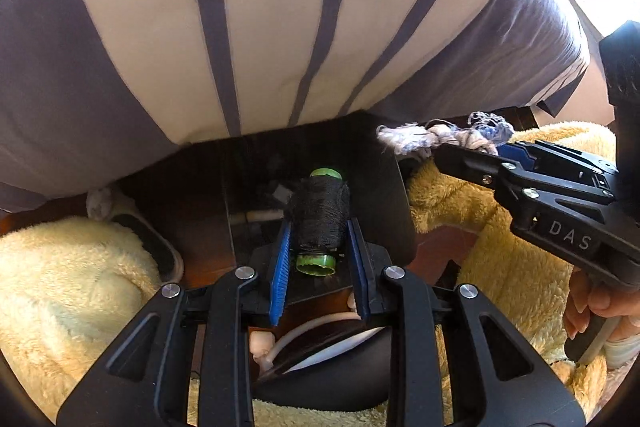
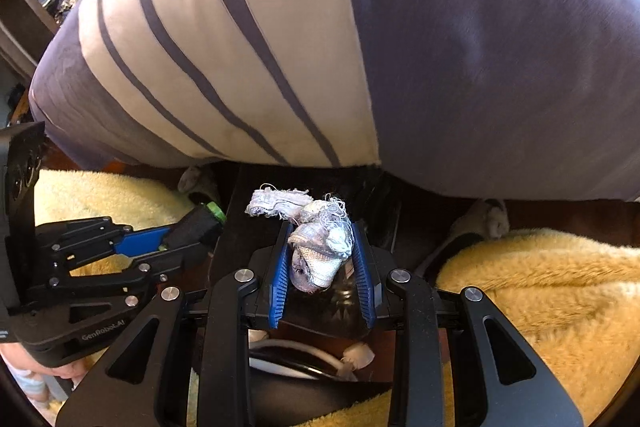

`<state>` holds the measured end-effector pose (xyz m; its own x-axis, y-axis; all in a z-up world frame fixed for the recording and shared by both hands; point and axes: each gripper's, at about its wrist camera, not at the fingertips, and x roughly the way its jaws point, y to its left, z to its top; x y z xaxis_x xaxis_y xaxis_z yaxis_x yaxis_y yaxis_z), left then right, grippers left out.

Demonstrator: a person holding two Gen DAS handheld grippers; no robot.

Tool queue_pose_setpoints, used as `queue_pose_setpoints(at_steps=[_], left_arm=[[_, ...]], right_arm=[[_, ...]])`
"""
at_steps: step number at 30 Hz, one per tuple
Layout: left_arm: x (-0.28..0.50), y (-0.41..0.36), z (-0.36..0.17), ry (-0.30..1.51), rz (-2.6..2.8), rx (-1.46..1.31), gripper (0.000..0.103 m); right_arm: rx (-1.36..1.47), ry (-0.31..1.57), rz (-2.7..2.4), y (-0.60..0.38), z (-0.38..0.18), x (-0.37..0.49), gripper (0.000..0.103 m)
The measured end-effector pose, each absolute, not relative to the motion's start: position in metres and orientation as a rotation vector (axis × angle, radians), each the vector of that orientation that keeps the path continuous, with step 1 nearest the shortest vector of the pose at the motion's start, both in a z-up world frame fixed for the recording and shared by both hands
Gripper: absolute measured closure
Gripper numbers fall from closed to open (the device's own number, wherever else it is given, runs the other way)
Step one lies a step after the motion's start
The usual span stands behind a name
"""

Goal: Collect trash
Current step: 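Lower both tools into the black bin and open both to drop the items, then raise both open tools back over the bed items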

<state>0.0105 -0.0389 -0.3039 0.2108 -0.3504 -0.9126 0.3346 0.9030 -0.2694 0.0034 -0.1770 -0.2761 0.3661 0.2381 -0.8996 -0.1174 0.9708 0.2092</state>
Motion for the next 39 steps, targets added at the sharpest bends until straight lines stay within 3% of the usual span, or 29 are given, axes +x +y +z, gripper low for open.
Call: queue_pose_setpoints(at_steps=[9,12,15,19,25,31,39], left_arm=[[0.015,-0.042,-0.314,1.308,-0.478,-0.019,0.075],[0.016,-0.042,-0.315,1.313,-0.474,-0.018,0.070],[0.016,-0.041,-0.314,1.313,-0.469,-0.019,0.068],[0.016,-0.040,-0.309,1.298,-0.450,-0.009,0.052],[0.017,-0.036,-0.290,1.237,-0.410,0.007,0.020],[0.023,-0.026,-0.256,1.146,-0.382,0.023,0.010],[0.031,-0.009,-0.195,0.999,-0.377,-0.009,0.009]], right_arm=[[0.147,1.219,0.238,-0.173,-0.289,0.019,0.068],[0.162,1.219,0.238,-0.175,-0.291,0.023,0.050],[0.180,1.208,0.231,-0.179,-0.288,0.023,0.048],[0.197,1.187,0.209,-0.187,-0.281,0.023,0.045],[0.165,1.126,0.141,-0.196,-0.262,0.020,0.011],[0.165,1.049,0.105,-0.208,-0.232,0.017,0.006],[0.176,0.911,0.097,-0.222,-0.174,0.019,0.004]])
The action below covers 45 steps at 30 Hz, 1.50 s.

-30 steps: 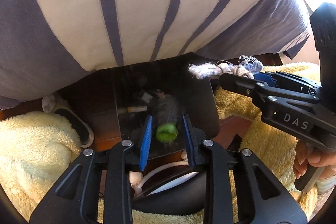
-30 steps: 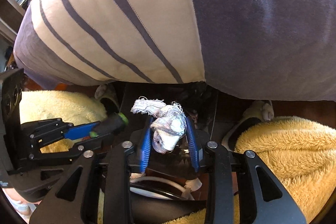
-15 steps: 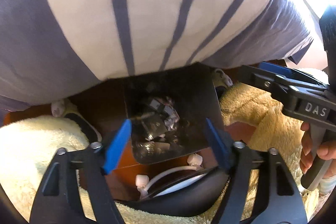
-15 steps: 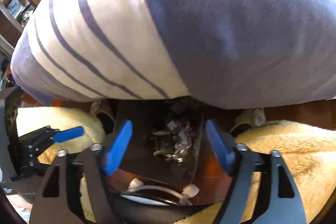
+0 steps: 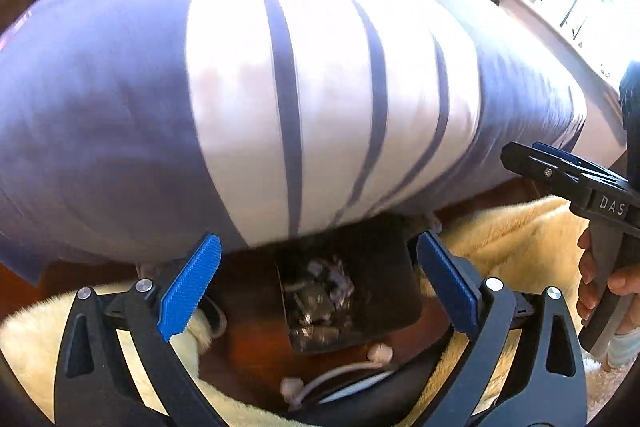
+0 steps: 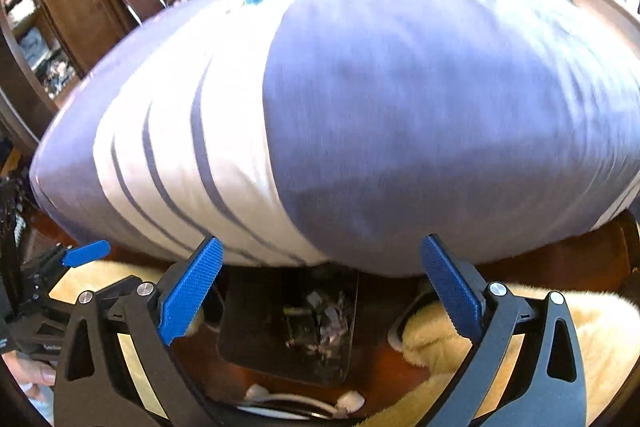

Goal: Collect trash
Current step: 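Raise both open tools back over the bed items, then grasp the yellow-capped lotion bottle with the left tool while the right tool grasps the white tape roll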

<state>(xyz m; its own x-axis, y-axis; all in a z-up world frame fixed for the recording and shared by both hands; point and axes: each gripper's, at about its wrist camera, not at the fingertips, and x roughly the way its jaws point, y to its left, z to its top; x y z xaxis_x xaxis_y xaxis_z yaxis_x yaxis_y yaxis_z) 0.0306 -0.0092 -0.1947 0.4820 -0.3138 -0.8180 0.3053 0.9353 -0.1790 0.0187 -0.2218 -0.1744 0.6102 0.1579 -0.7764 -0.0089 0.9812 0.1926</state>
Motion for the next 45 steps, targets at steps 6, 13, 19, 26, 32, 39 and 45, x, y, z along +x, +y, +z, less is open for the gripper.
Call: queue_pose_setpoints(at_steps=[6,13,19,26,32,39,45], left_arm=[[0.048,0.000,-0.144,0.878,-0.361,-0.006,0.009],[0.072,0.008,-0.108,0.799,-0.327,0.019,0.009],[0.106,0.012,-0.086,0.751,-0.293,0.055,0.008],[0.158,-0.006,-0.096,0.789,-0.295,0.081,0.008],[0.202,-0.025,-0.111,0.828,-0.302,0.107,0.008],[0.252,-0.038,-0.109,0.823,-0.276,0.118,0.009],[0.285,-0.046,-0.112,0.831,-0.290,0.123,0.013]], right_arm=[[0.124,0.796,0.100,-0.221,-0.128,0.029,0.003],[0.085,0.715,0.087,-0.220,-0.092,0.057,0.003],[0.056,0.685,0.067,-0.223,-0.074,0.086,0.003],[0.050,0.718,0.037,-0.228,-0.084,0.131,0.003],[0.046,0.757,0.028,-0.231,-0.101,0.179,0.004],[0.063,0.777,0.046,-0.233,-0.110,0.228,0.004],[0.035,0.791,0.085,-0.231,-0.111,0.265,0.018]])
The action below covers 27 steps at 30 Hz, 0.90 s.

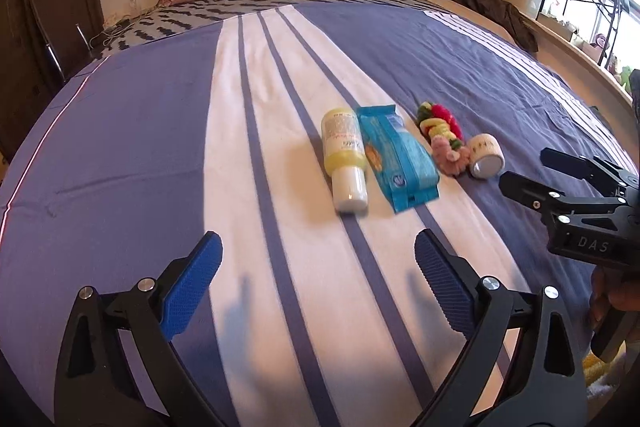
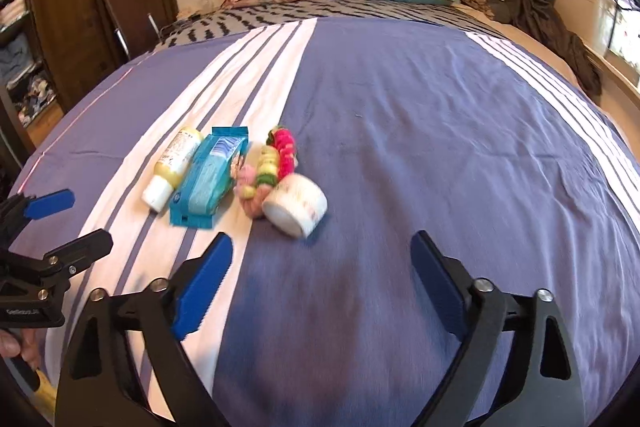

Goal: Collect trash
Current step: 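Grasp the yellow-capped lotion bottle with the left tool while the right tool grasps the white tape roll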

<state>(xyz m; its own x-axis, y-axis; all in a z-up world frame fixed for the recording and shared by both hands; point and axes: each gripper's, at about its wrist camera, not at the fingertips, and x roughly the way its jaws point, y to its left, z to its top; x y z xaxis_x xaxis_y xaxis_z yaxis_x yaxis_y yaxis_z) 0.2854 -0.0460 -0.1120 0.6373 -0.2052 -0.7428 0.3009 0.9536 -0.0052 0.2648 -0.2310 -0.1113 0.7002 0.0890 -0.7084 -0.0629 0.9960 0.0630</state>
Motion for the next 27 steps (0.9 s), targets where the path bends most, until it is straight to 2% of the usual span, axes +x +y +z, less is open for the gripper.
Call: queue_pose_setpoints(at_steps=[4,8,12,17,20,21,22,24,27], left_arm=[[0.302,-0.051,-0.113,0.837,-0.304,0.117,0.020],[0.322,-0.058,-0.114,0.849,-0.312,0.109,0.025],[0.339,-0.065,-0.120,0.875,-0.317,0.106,0.036],[0.357,-0.069,-0.132,0.905,-0.309,0.094,0.040],[0.364,-0.069,-0.139,0.920,-0.308,0.083,0.049],[0.364,-0.070,-0.139,0.919,-0.310,0.082,0.053],[0.363,-0.070,-0.138,0.917,-0.319,0.080,0.062],[0.362,-0.068,-0.137,0.918,-0.321,0.078,0.071],[0.351,-0.065,-0.136,0.923,-0.320,0.080,0.071]], right_arm=[[0.028,0.830,0.123,-0.232,-0.117,0.282,0.030],[0.026,0.846,0.149,-0.231,-0.121,0.291,0.036],[0.024,0.854,0.180,-0.228,-0.123,0.298,0.045],[0.015,0.853,0.216,-0.222,-0.124,0.300,0.065],[-0.008,0.847,0.217,-0.216,-0.123,0.300,0.068],[-0.009,0.841,0.217,-0.215,-0.123,0.298,0.075],[-0.005,0.836,0.217,-0.216,-0.122,0.297,0.079],[0.005,0.829,0.217,-0.218,-0.121,0.293,0.079],[0.011,0.824,0.216,-0.217,-0.119,0.285,0.079]])
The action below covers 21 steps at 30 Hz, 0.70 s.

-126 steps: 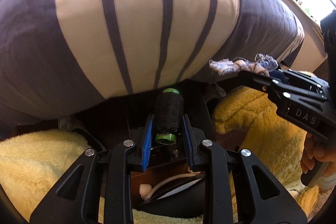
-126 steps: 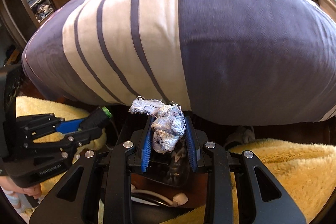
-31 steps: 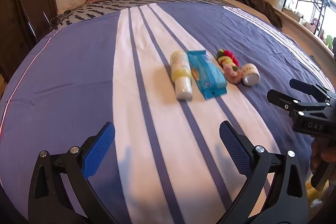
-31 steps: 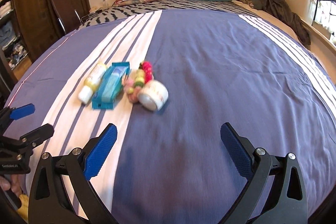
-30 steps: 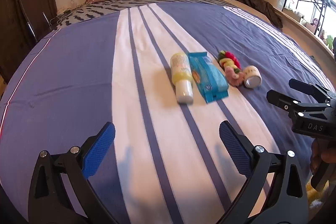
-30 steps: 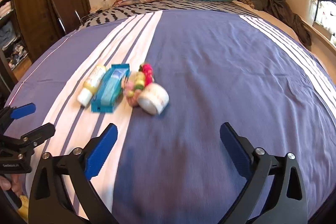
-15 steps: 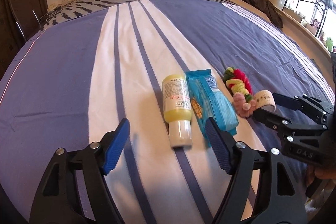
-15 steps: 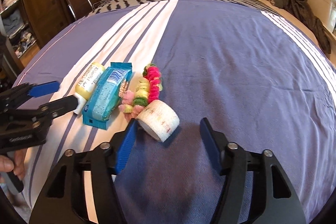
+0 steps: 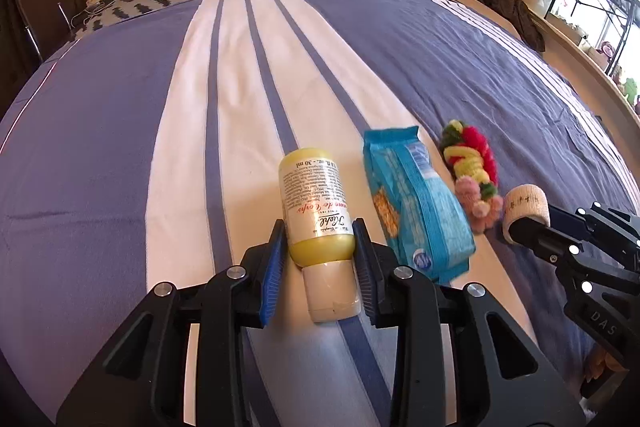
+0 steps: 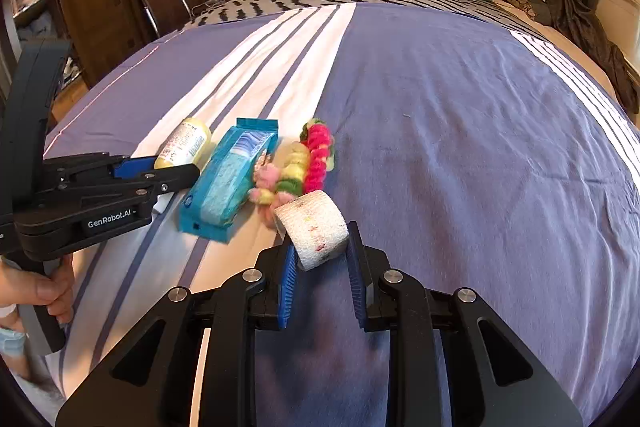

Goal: Collect trash
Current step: 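Grasp the yellow-capped lotion bottle with the left tool while the right tool grasps the white tape roll, then lower both tools into the black bin and open both to drop the items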

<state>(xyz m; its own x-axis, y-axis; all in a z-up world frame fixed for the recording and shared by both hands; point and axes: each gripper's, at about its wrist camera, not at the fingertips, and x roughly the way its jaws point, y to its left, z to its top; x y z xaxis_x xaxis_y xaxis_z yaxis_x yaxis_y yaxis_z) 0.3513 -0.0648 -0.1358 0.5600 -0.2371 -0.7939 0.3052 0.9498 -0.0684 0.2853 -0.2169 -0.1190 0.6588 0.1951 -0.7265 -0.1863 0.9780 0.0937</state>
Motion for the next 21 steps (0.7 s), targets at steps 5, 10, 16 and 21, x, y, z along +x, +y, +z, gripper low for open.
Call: queue_pose_setpoints(at_steps=[5,10,16,21], left_arm=[[0.323,-0.051,-0.133,0.924,-0.313,0.066,0.072],[0.279,-0.037,-0.130,0.924,-0.313,0.056,0.072],[0.217,-0.030,-0.132,0.918,-0.324,0.062,0.072],[0.167,-0.025,-0.123,0.888,-0.345,0.040,0.072]], right_arm=[[0.027,0.809,0.216,-0.217,-0.115,0.264,0.079],[0.049,0.802,0.221,-0.215,-0.110,0.230,0.079],[0.064,0.795,0.227,-0.213,-0.106,0.186,0.079],[0.079,0.795,0.247,-0.209,-0.104,0.150,0.079]])
